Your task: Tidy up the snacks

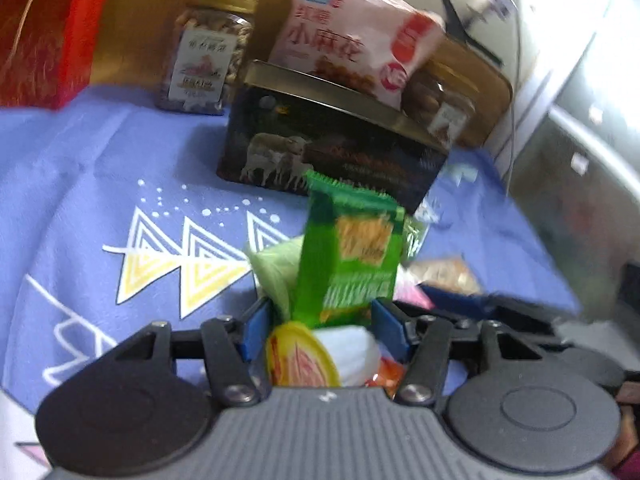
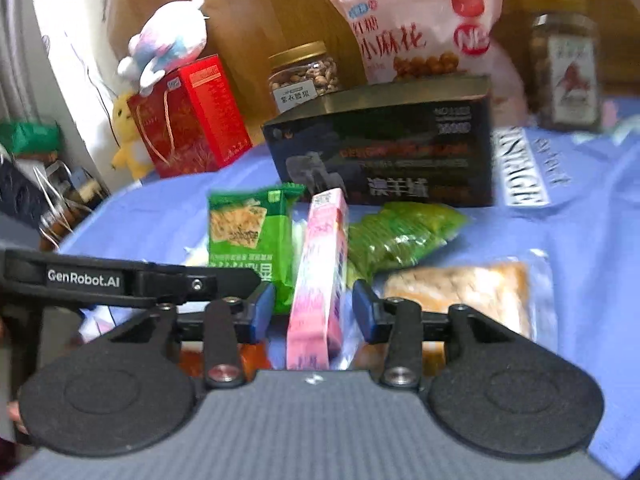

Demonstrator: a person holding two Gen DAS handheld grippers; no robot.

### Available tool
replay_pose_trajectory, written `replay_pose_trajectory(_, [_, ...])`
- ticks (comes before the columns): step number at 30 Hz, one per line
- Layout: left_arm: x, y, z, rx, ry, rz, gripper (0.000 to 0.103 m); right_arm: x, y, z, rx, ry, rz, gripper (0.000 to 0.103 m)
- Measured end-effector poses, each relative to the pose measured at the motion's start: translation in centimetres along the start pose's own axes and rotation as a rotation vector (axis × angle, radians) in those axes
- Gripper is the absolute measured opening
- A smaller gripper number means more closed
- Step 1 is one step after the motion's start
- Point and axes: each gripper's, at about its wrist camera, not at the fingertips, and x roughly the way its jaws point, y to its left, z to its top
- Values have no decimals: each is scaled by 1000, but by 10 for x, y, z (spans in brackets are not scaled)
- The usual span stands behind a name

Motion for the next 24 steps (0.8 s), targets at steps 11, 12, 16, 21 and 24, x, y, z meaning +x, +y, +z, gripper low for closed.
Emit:
replay_pose_trajectory(11, [-42,8,1,198,-170,409,69,-20,24,6,-129,-132,-57,60])
replay_pose_trajectory(12, [-41,13,1,207,-169,457,69,-13,28,7,-143,-122,-61,66])
replay_pose_trajectory(16, [-33,33,3,194,-148,564,69,10,46,13,-184,-93,-91,79])
replay_pose_trajectory(21, [-28,48,5,169,-130,593,69,40,55,20,-218,-50,-109,85])
replay_pose_trajectory(24, [-28,51,4,170,-125,597,72,43,60,18,-247,-60,-123,72])
